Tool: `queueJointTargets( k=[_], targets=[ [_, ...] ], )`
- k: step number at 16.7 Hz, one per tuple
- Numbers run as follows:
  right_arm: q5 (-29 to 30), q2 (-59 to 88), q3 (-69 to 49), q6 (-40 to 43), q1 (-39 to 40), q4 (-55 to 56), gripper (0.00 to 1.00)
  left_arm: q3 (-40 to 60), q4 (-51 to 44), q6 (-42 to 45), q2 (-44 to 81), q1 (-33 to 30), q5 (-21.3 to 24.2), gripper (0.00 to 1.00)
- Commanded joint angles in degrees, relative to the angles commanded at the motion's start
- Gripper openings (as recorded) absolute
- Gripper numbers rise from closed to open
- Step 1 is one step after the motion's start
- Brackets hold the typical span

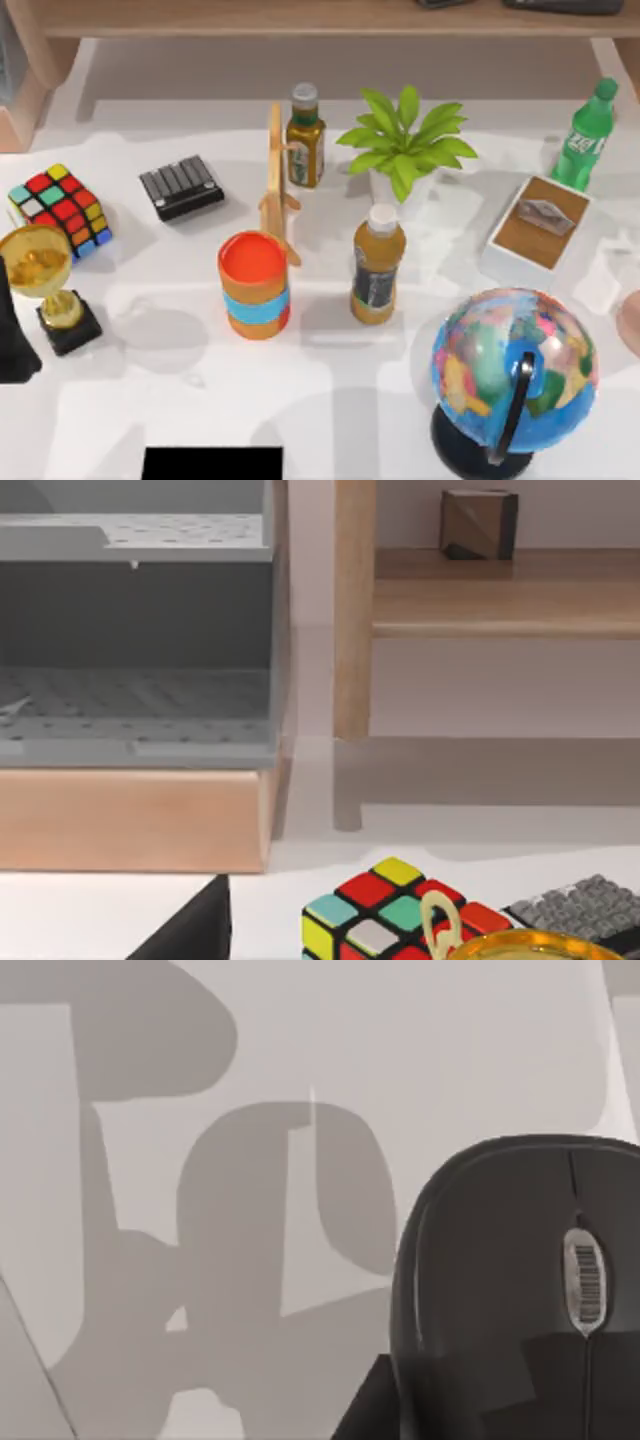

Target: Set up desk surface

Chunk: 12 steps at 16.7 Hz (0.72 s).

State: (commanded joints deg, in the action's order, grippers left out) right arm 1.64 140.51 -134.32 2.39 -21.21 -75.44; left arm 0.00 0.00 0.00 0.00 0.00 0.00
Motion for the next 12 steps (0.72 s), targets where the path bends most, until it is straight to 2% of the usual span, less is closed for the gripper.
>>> queueJointTargets(
  k=[6,12],
  targets=[
    [2.4,-14.3,3.6,-13.5,8.6,-4.2,0.0,0.0,0.0,0.0,0.0,0.0,0.0,1.0],
    [4.1,-24.3,9.5,-31.5,27.1,-5.6,0.0,0.0,0.0,0.0,0.0,0.0,0.0,1.0]
  ],
)
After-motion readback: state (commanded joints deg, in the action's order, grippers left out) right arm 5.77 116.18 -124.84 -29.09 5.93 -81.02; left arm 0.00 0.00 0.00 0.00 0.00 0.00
